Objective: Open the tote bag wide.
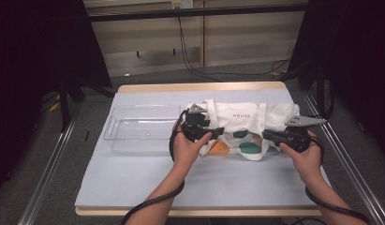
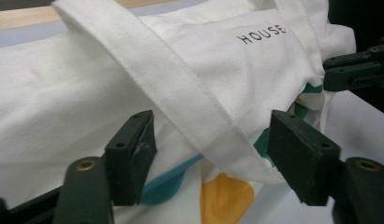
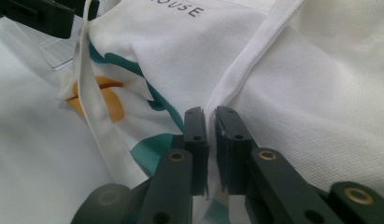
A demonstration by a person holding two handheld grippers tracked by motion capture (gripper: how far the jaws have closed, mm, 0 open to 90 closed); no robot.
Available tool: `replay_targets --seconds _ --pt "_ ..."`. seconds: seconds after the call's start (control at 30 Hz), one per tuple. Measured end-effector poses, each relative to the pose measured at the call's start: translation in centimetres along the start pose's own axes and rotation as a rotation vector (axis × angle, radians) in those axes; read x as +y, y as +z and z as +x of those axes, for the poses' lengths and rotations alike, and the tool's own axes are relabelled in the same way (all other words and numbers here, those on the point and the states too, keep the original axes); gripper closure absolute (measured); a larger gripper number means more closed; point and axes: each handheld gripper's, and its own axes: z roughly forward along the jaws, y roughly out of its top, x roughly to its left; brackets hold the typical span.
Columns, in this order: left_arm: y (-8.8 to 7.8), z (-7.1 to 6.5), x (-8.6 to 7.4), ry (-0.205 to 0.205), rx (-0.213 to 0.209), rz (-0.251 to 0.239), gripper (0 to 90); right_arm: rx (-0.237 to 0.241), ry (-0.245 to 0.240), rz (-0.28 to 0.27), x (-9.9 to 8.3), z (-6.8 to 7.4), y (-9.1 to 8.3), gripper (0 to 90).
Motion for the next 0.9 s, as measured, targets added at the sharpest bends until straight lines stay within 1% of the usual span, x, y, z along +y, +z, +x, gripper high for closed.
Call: replay_targets --seconds 0.03,0.07,0.1,0.13,0.17,0.2,0.23,0.3,0.33,0.37,0.4,0.47,0.5,0.57,0.63,0.7,0.73,0.83,0.9 --pt "0.3 -0.1 0.0 0.007 -0.008 0.002 31.9 0.001 0.001 0.001 0.0 0.0 0.0 82.6" --pt "0.7 -0.3 0.0 0.026 -0.018 0.015 32.6 0.002 0.001 0.002 0.0 0.0 0.0 82.6" --pt "0.9 -0.4 0.0 0.022 -0.015 0.013 33.6 0.004 0.0 0.004 0.1 0.0 0.1 82.6" --pt "1.1 -0.4 -0.1 0.031 -0.006 0.026 34.9 0.005 -0.003 0.004 0.1 0.0 0.1 82.7" --pt "1.2 -0.3 -0.1 0.026 -0.003 0.035 38.2 0.003 -0.004 0.004 0.0 0.0 0.1 82.7" --pt "1.4 -0.2 -0.2 0.009 -0.017 0.04 41.3 0.001 -0.001 0.006 0.0 0.0 0.1 82.7" --pt "1.6 -0.1 -0.3 0.012 -0.021 0.041 45.3 0.005 -0.002 0.007 0.0 0.0 0.1 82.6" --pt "1.8 0.0 -0.2 0.031 -0.007 0.057 54.9 0.007 0.001 0.006 0.0 0.0 0.1 82.7" --pt "1.8 -0.1 -0.1 0.03 -0.008 0.052 65.5 0.011 0.0 0.004 0.0 -0.1 0.2 82.7" --pt "1.7 -0.2 0.0 0.032 -0.001 0.051 73.5 0.011 0.003 0.004 0.0 -0.1 0.2 82.6" --pt "1.7 -0.3 0.1 0.035 0.003 0.044 77.6 0.008 0.007 0.008 0.1 0.0 0.2 82.5" --pt "1.5 -0.5 0.1 0.055 0.014 0.047 82.8 0.006 0.008 0.008 0.2 0.0 0.1 81.5" --pt "1.5 -0.4 0.1 0.057 0.011 0.041 83.7 0.008 0.007 0.003 0.2 -0.1 0.1 80.5" --pt "1.4 -0.3 -0.2 0.05 0.0 0.028 84.5 0.015 0.025 -0.001 0.2 -0.2 0.0 75.3" --pt "1.3 -0.3 -0.4 0.061 0.001 0.031 84.9 0.022 0.035 -0.011 0.4 -0.2 -0.2 71.3" --pt "1.4 -0.4 -0.4 0.072 0.006 0.029 84.9 0.005 0.021 -0.01 0.7 0.0 -0.4 66.8" --pt "1.3 -0.5 -0.4 0.075 0.009 0.032 85.0 -0.004 0.024 -0.009 0.9 0.0 -0.6 64.4" --pt "1.3 -0.5 -0.4 0.081 0.011 0.034 85.0 -0.02 0.012 -0.026 1.5 0.0 -0.9 59.8" --pt "1.3 -0.5 -0.4 0.086 0.012 0.036 85.0 -0.028 0.011 -0.018 1.9 -0.2 -1.1 54.9"
